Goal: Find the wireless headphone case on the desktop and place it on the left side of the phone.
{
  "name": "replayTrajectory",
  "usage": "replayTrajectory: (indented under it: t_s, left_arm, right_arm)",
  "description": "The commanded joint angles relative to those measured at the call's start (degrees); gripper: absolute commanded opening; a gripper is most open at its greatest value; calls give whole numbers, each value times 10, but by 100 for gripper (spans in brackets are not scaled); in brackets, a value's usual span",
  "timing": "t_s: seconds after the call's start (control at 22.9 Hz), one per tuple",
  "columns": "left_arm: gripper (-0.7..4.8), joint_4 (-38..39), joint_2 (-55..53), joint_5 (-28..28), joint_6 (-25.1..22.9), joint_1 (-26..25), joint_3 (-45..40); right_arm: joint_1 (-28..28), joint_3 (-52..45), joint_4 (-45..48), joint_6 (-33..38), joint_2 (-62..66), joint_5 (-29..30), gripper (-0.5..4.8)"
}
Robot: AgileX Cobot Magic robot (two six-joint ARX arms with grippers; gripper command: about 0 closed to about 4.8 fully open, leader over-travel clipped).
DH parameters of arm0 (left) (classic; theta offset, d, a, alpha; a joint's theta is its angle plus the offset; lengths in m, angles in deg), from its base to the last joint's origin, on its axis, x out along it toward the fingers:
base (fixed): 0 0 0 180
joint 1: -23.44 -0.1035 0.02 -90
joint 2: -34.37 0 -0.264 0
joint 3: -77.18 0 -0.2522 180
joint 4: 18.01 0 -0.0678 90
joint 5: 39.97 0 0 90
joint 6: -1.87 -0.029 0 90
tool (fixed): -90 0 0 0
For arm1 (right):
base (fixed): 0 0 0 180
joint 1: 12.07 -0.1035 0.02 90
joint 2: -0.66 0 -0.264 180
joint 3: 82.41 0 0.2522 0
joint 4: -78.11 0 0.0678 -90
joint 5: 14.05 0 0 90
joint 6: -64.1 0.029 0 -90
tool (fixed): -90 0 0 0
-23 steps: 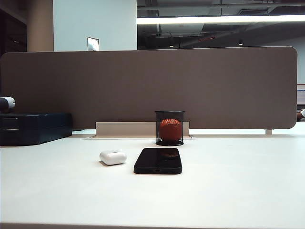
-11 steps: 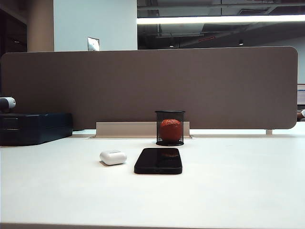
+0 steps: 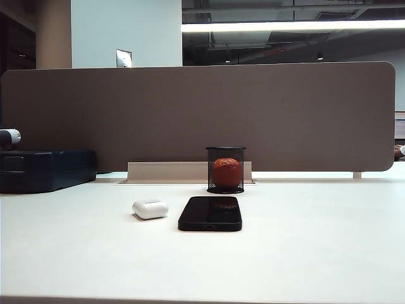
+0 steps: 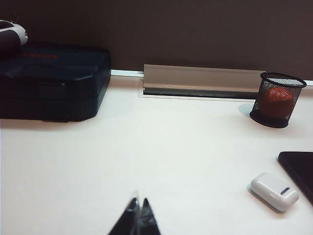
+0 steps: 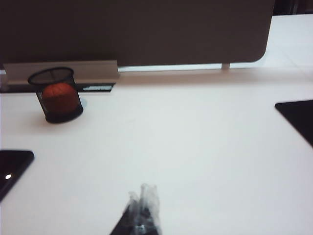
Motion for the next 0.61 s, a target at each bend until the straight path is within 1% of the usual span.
replayTrajectory:
  t_s: [0.04, 0.35, 0.61]
  left_arm:
    - [-6, -10, 0, -2, 0, 1, 2]
    - [-6, -9, 0, -2, 0, 1, 1]
    - [-5, -6, 0, -2, 0, 1, 2]
  right_arm:
    - [-1, -24, 14, 0, -17, 0, -3]
    - [-1, -69, 23, 0, -45, -14, -3]
    - [-1, -109, 65, -2, -45, -14, -3]
